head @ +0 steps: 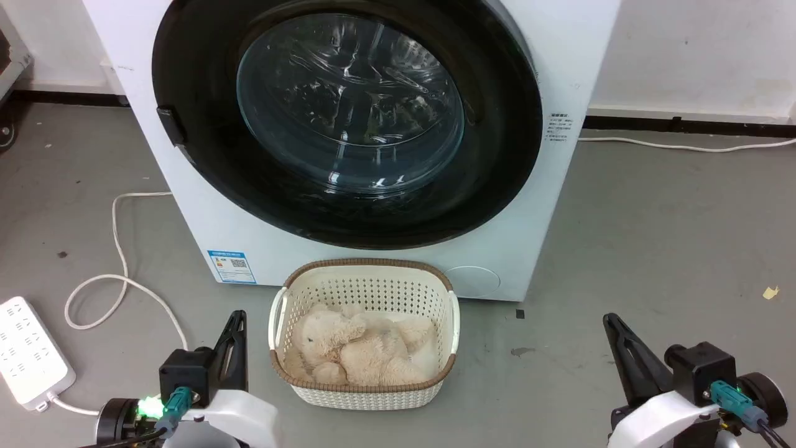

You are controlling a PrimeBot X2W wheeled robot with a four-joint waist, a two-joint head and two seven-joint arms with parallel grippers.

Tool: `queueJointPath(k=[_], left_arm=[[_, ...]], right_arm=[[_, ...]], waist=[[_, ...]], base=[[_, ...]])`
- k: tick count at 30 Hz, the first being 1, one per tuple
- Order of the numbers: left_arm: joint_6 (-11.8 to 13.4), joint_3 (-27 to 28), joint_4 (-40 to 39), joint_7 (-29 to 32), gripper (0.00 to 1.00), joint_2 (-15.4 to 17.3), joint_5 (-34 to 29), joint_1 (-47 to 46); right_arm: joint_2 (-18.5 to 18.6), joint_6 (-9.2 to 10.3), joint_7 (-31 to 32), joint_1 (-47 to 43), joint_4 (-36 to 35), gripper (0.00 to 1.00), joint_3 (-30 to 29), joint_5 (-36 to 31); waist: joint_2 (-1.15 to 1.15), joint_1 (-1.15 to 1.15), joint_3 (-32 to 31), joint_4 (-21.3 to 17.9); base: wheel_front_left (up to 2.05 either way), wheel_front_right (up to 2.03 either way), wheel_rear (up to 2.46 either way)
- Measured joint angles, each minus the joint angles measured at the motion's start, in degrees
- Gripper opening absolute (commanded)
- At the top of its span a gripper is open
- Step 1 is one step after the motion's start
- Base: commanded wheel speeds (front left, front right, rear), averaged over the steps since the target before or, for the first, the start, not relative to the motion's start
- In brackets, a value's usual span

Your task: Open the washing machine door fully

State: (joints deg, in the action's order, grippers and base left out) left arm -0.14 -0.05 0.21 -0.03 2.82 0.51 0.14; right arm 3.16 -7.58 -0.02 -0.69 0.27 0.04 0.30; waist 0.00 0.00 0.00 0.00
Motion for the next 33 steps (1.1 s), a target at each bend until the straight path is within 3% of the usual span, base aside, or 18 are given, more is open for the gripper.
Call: queueJointPath(k=[33], left_arm=[[0.0,0.0,0.0,0.0,0.00,0.0,0.0,0.0]], right_arm=[[0.0,0.00,0.0,0.0,0.0,0.00,0.0,0.0]], waist=[[0.00,0.00,0.0,0.0]], base=[[0.00,0.00,0.00]])
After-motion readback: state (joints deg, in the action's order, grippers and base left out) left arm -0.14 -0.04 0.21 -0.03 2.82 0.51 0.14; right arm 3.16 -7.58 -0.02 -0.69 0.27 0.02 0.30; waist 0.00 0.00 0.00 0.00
